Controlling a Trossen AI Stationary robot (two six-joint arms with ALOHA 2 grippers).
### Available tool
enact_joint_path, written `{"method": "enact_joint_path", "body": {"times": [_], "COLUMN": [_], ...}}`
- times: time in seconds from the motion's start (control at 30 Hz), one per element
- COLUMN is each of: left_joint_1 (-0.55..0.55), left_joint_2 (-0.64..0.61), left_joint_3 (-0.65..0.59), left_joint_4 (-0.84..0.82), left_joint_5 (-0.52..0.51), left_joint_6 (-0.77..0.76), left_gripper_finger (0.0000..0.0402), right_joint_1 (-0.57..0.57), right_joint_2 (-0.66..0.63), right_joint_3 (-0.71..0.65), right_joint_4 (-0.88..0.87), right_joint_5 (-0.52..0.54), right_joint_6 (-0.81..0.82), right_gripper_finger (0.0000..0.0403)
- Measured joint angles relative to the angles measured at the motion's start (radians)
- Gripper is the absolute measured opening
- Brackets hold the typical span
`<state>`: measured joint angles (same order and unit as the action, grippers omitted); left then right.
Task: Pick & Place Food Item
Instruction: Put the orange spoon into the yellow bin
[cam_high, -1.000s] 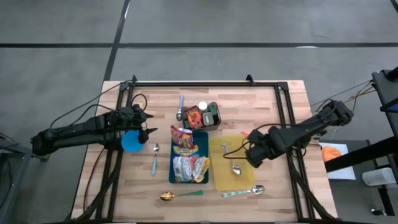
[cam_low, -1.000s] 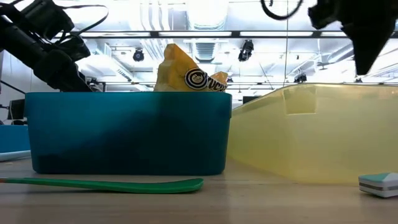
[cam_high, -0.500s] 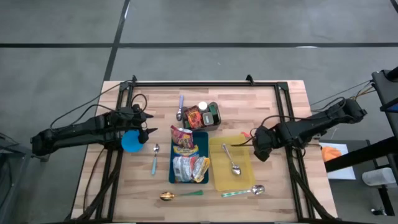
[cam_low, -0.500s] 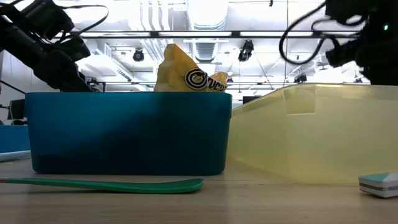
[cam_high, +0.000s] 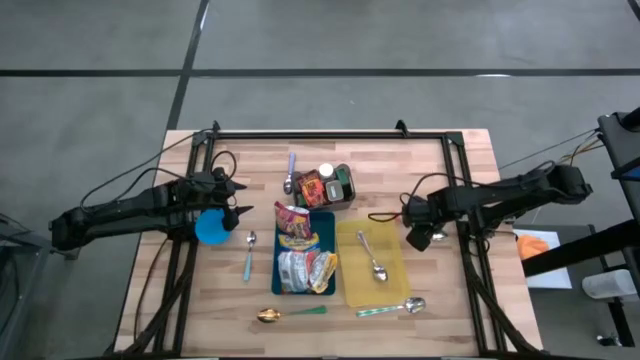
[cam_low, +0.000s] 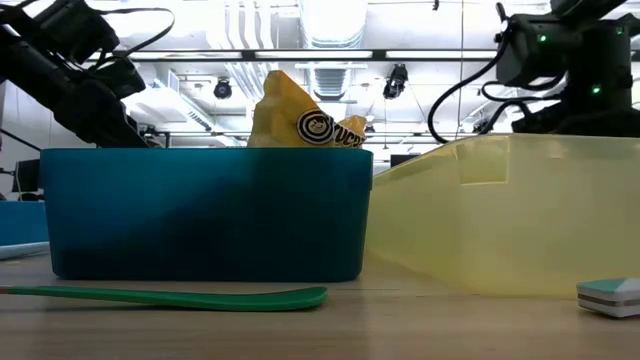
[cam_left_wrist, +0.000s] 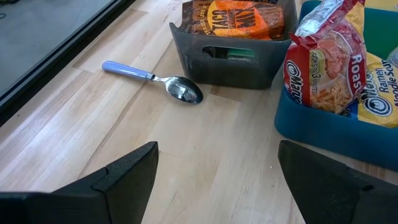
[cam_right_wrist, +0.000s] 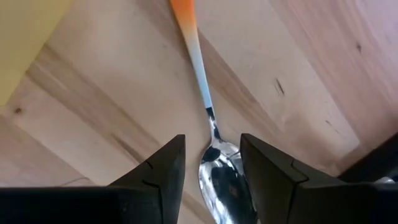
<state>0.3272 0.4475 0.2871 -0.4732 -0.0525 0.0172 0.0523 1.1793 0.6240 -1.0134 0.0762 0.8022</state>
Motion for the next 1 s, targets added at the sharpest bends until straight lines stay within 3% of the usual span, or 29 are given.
{"method": "enact_joint_path", "body": {"times": [0.6, 1.0], "left_joint_1": [0.0, 0.0], "left_joint_2": [0.0, 0.0], "left_joint_3": [0.0, 0.0], "left_joint_4": [0.0, 0.0], "left_joint_5": [0.0, 0.0], "left_joint_6": [0.0, 0.0], "left_gripper_finger": [0.0336, 0.0336], "right_joint_1": [-0.01, -0.011], "right_joint_2": [0.0, -0.001], "right_joint_3": [-0.149, -0.16], "right_joint_4": [0.183, 0.197], "right_joint_5": [-0.007, -0.024], "right_joint_6": [-0.017, 0.019], "right_gripper_finger": [0.0152, 0.0152]}}
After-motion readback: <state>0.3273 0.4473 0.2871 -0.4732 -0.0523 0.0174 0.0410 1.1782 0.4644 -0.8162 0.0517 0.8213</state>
